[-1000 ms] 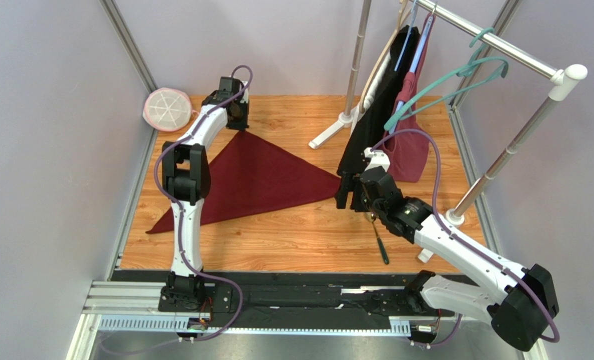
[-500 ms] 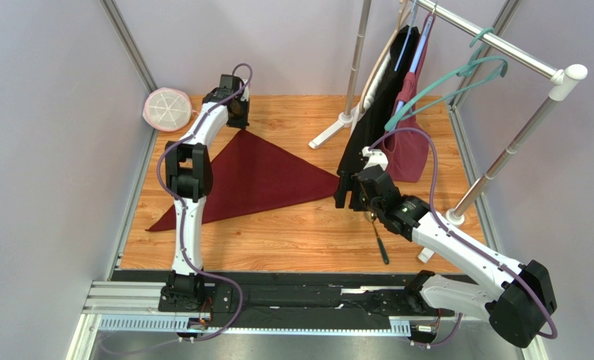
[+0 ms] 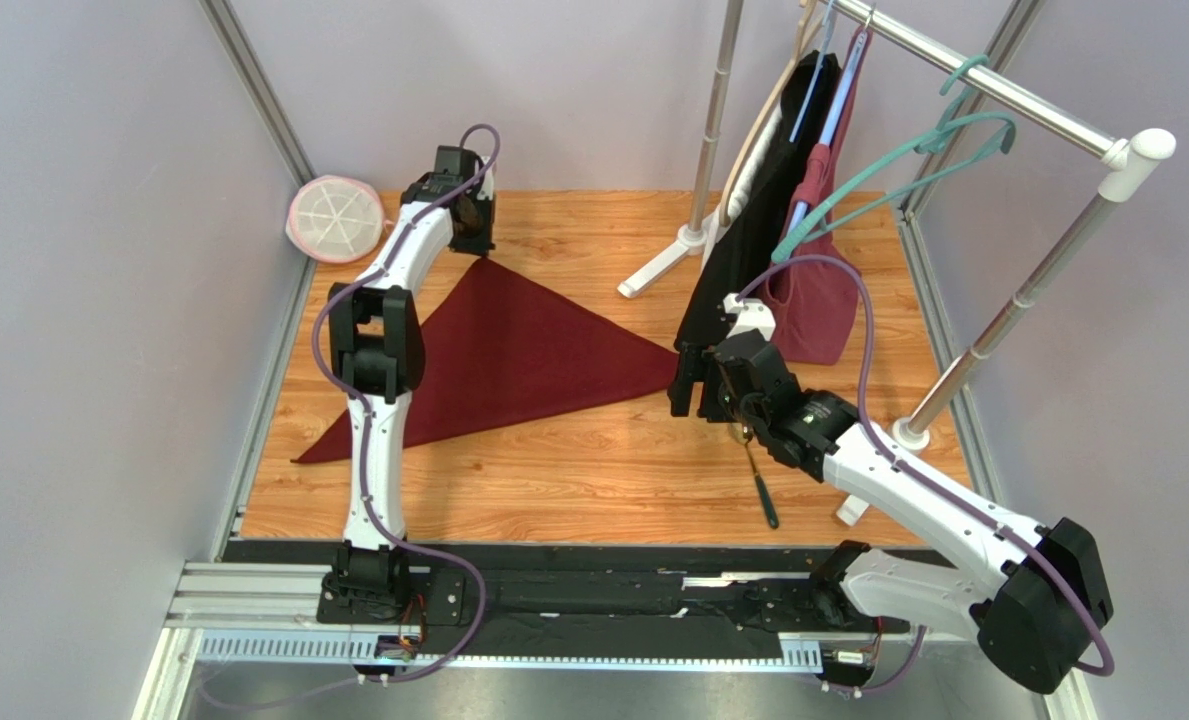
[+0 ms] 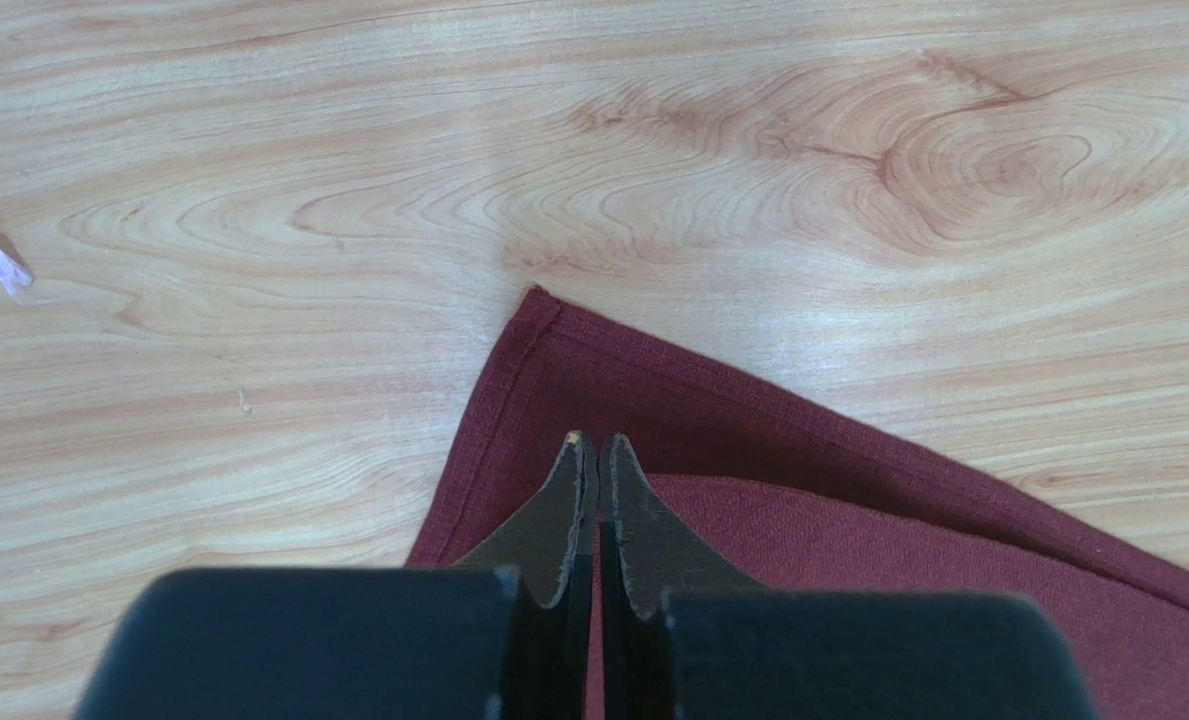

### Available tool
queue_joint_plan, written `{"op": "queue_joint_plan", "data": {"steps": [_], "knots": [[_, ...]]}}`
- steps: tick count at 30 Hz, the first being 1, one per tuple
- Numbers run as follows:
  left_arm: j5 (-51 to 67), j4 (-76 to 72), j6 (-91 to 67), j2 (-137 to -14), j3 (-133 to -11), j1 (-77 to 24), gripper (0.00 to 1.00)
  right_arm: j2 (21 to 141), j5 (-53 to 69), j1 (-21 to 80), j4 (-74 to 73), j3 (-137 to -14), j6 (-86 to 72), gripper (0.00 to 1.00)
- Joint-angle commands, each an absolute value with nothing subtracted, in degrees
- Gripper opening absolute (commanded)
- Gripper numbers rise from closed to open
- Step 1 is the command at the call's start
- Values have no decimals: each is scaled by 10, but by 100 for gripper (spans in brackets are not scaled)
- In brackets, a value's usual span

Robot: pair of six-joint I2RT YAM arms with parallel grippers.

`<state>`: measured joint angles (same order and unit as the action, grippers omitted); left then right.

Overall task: Fold the napkin, place the utensils inside, and roll it up
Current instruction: Fold the napkin

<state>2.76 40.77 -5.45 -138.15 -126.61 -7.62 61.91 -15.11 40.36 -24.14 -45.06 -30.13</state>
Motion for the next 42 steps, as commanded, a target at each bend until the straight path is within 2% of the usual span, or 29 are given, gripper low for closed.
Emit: {"op": "queue_joint_plan", "data": {"steps": [1,6,7,9,10,12,15,16,17,23,29,32,33,37,42], "knots": [[33,409,-55,-1389,-1295,-68,0,623,-162,406,-228,-475,-294,82],[35,410,-56,-1391,-1299,-67,1,627,-161,405,-229,-474,-294,82],[33,410,-57,-1390,-1299,-67,6,625,-161,406,-229,-473,-294,82],[31,405,-57,-1389,-1297,-67,8,624,-161,406,-229,-471,-295,82],[31,404,-58,-1386,-1297,-66,18,623,-162,405,-230,-471,-295,82],[34,396,-60,-1383,-1295,-66,20,621,-163,406,-233,-469,-294,82],[47,389,-63,-1376,-1296,-66,53,618,-165,405,-238,-468,-296,83],[47,388,-66,-1372,-1296,-66,70,616,-165,406,-239,-467,-298,83],[46,386,-66,-1370,-1296,-66,73,615,-165,406,-242,-467,-299,83],[46,350,-62,-1329,-1253,-66,75,604,-177,405,-253,-455,-299,83],[61,410,-80,-1369,-1293,-66,62,592,-170,404,-257,-447,-304,83],[77,392,-118,-1346,-1246,-66,62,594,-186,403,-264,-433,-308,83],[83,376,-128,-1332,-1196,-67,62,598,-192,403,-267,-429,-309,83],[104,274,-180,-1228,-1068,-70,63,607,-202,392,-298,-413,-316,83],[84,233,-193,-1111,-948,-85,64,609,-216,370,-351,-403,-337,82]]}}
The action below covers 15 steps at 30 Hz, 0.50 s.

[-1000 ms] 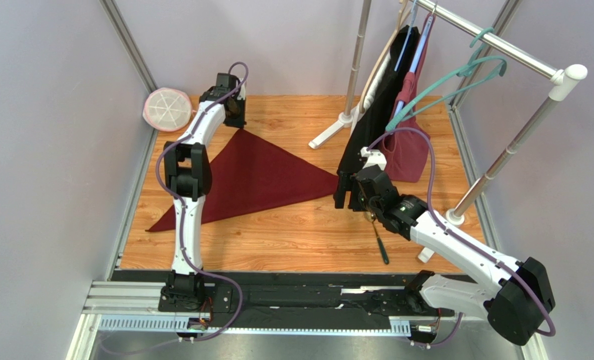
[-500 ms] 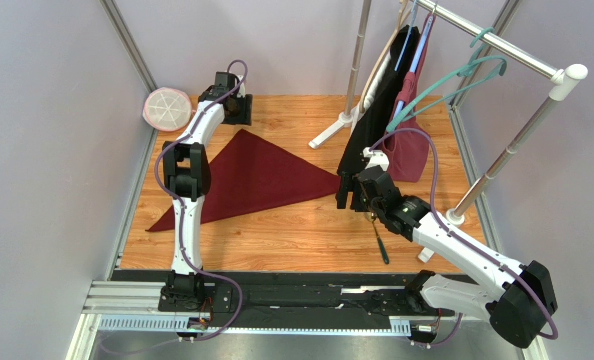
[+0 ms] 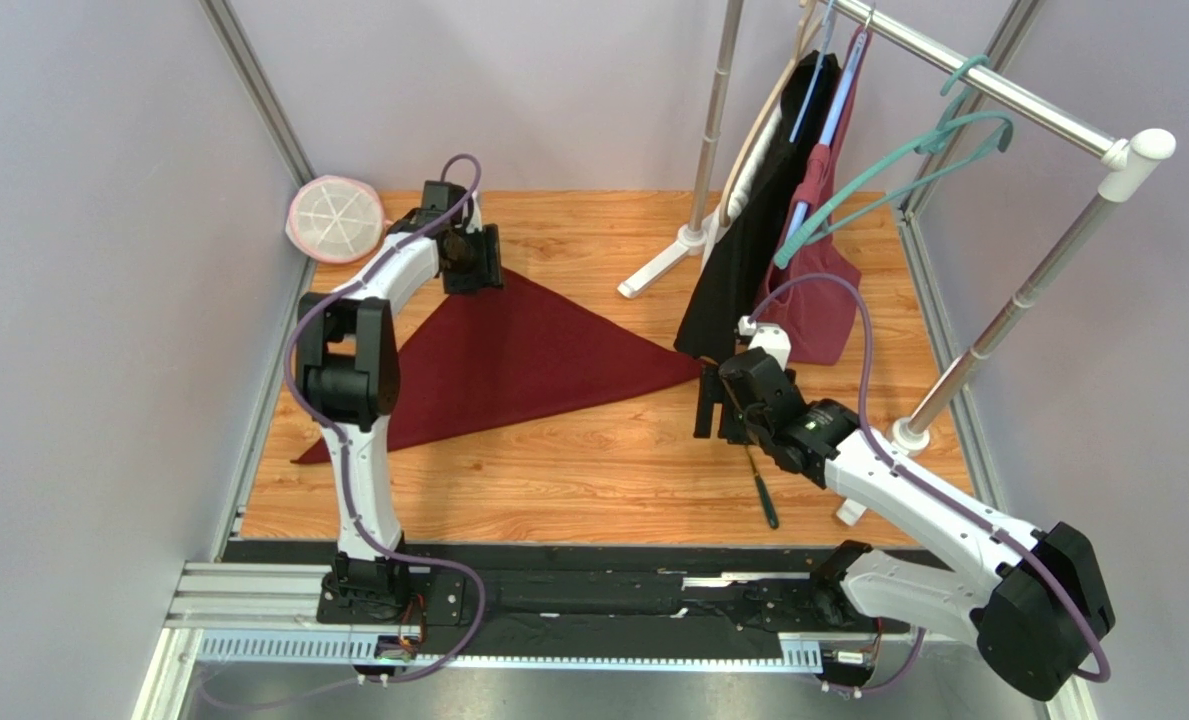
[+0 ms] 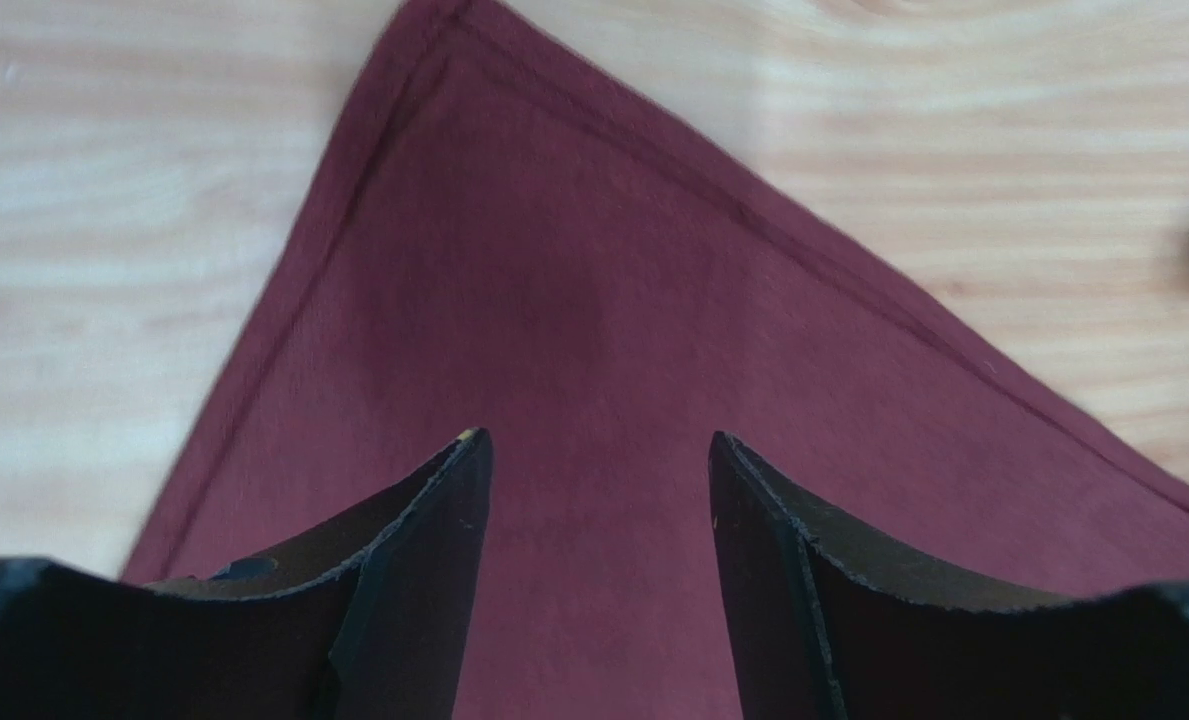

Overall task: Fold the napkin, place the utensils inside, and roll it up
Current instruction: Fold the napkin, then grab a utensil with the right arm

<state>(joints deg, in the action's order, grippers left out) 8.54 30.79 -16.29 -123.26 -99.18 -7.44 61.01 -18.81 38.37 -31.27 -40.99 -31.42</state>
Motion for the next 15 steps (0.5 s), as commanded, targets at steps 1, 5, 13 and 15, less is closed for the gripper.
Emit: {"op": "queue_joint_plan", "data": {"steps": [1,5,13,15], "knots": [[79,229,-194,-1095,-934,-86,65,608,-214,367,-363,-400,-347,82],[68,213,-216,-1004,-830,-90,67,608,-206,365,-399,-383,-377,82],[111,303,-222,-821,-759,-91,71,600,-162,352,-442,-336,-421,75],[140,332,-210,-783,-764,-91,72,598,-154,350,-443,-328,-428,72]]}}
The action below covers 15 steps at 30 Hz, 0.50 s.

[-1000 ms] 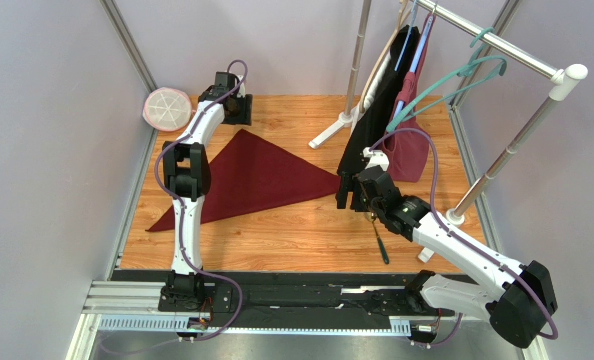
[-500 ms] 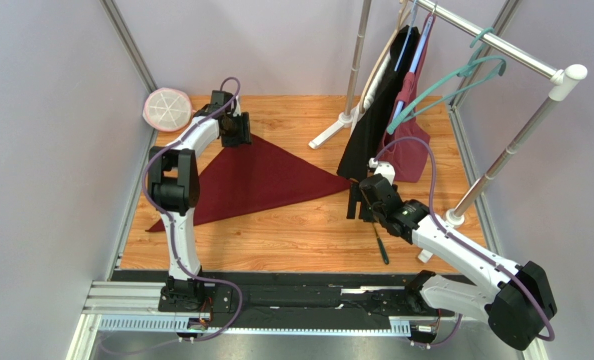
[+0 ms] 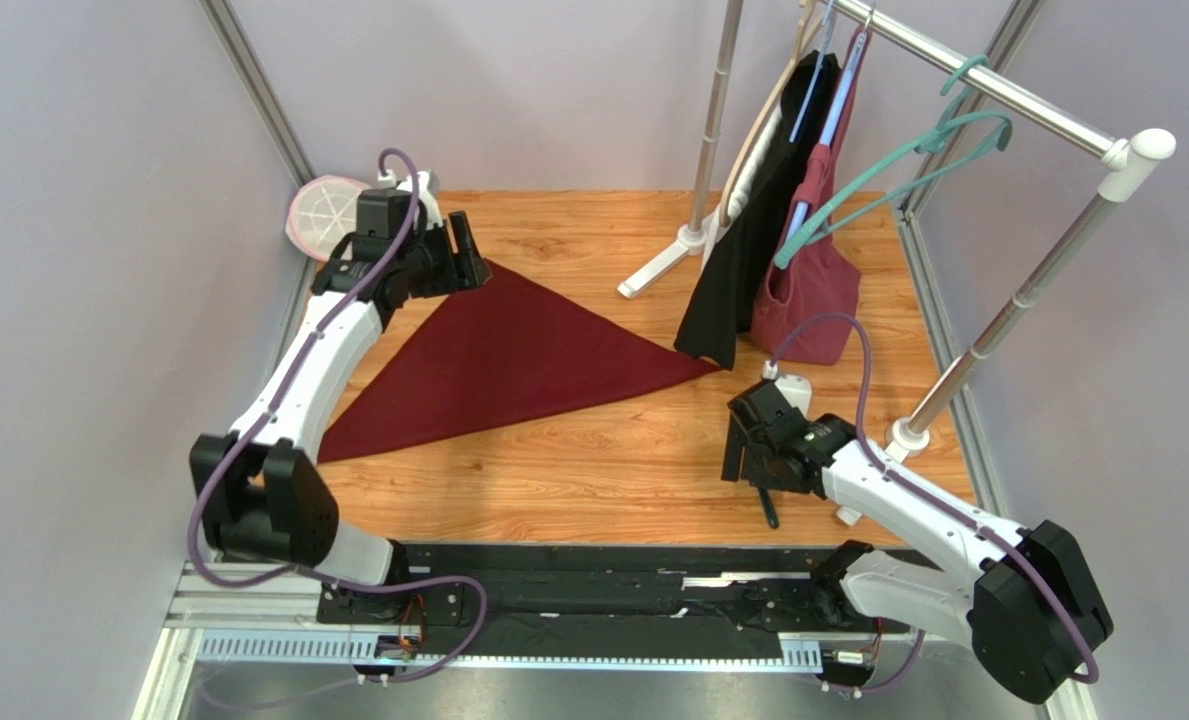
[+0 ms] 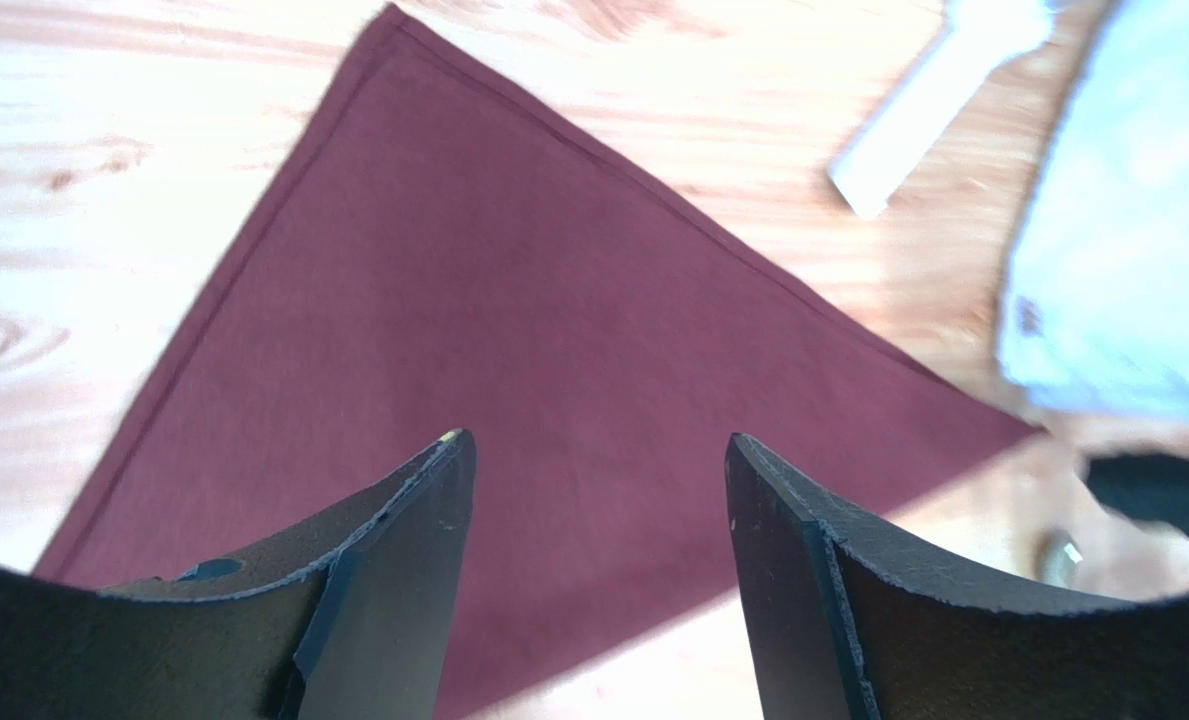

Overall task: Fold the napkin, place the utensils inside, and roll it up
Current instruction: Grab a utensil with the right arm

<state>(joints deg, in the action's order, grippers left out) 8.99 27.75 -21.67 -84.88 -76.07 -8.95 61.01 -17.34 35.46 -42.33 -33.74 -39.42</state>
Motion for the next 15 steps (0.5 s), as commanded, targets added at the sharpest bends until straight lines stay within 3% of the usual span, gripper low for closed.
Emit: {"op": "queue_joint_plan", "data": {"steps": [1,7,11,15], "knots": [[151,339,-205,-771,-765,-91,72,596,-150,349,-446,-326,-431,72],[152,417,-131,-723,-779,-88,73,610,-133,338,-451,-310,-453,65],[130,404,-114,-709,-753,-84,74,634,-129,338,-454,-313,-455,54],[153,391,-119,-719,-742,-76,74,648,-134,335,-456,-316,-456,55]]}}
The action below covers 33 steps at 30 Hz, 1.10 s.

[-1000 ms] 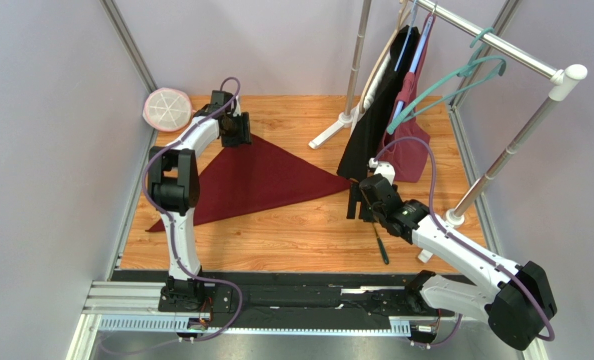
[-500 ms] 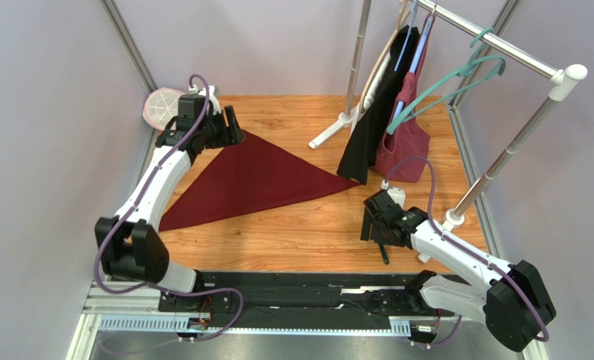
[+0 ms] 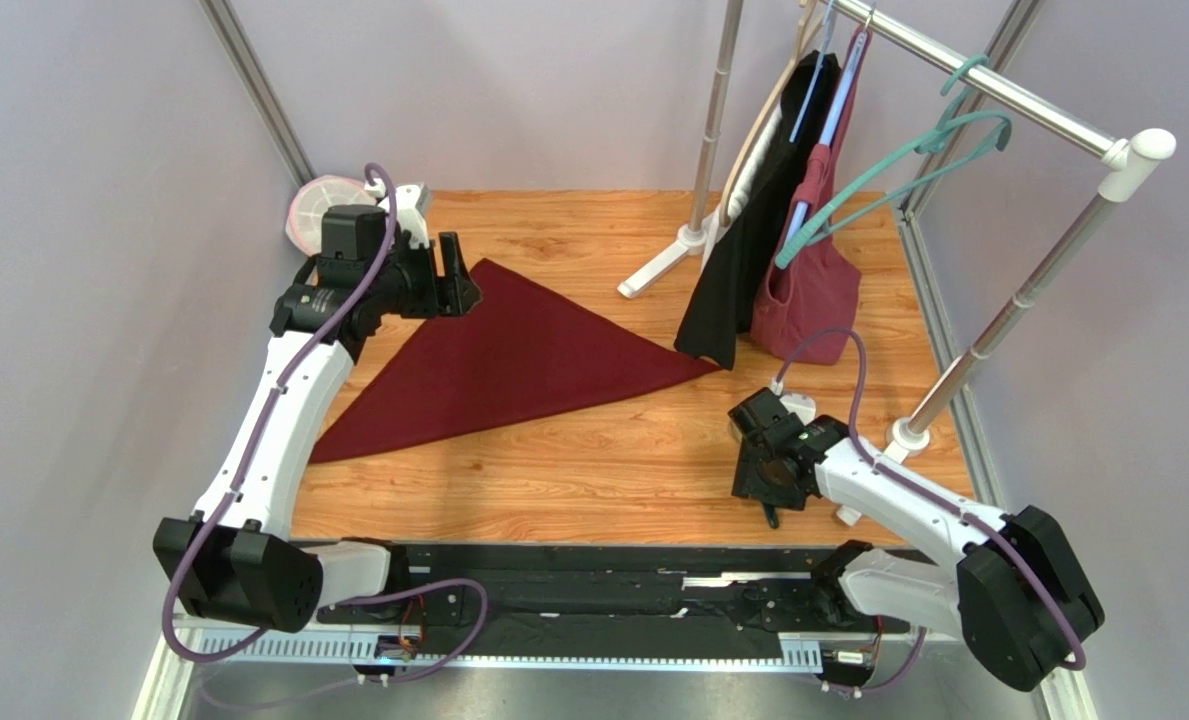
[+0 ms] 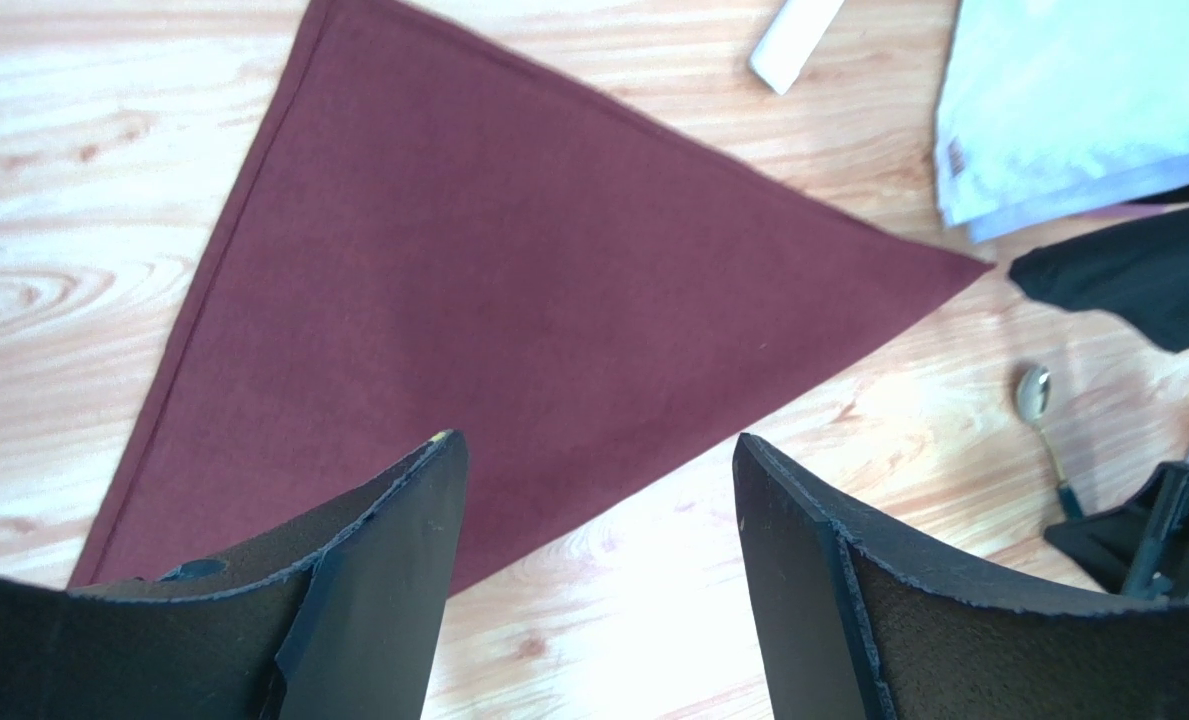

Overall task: Fold the napkin, place the utensils inside, and roll it up
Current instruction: Grab a utensil with the right arm

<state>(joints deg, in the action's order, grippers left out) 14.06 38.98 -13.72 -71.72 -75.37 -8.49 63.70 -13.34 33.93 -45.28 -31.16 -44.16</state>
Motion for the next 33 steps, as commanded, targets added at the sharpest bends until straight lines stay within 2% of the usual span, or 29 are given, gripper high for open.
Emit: {"op": "queue_joint_plan", "data": {"steps": [1,4,7,8,13,16,17,24,28,33], "knots": [[159,389,-118,-720,-738,-75,74,653,-134,332,-456,-319,-454,55],[173,385,-117,-721,-731,-69,74,680,-122,331,-449,-325,-443,50],[172,387,-112,-715,-724,-62,74,702,-98,331,-436,-326,-429,40],[169,386,-112,-708,-722,-59,74,705,-90,332,-432,-325,-421,33],[168,380,-113,-694,-712,-49,74,715,-44,336,-401,-326,-402,24],[175,379,-114,-692,-709,-47,74,729,-32,352,-389,-340,-396,12],[177,380,-115,-691,-709,-47,74,739,-28,360,-387,-344,-395,1],[178,376,-117,-683,-704,-45,74,782,-34,490,-396,-445,-366,0],[182,376,-118,-682,-703,-44,74,824,-17,542,-393,-552,-288,0],[178,375,-116,-678,-702,-42,74,894,11,591,-361,-638,-89,0]]}}
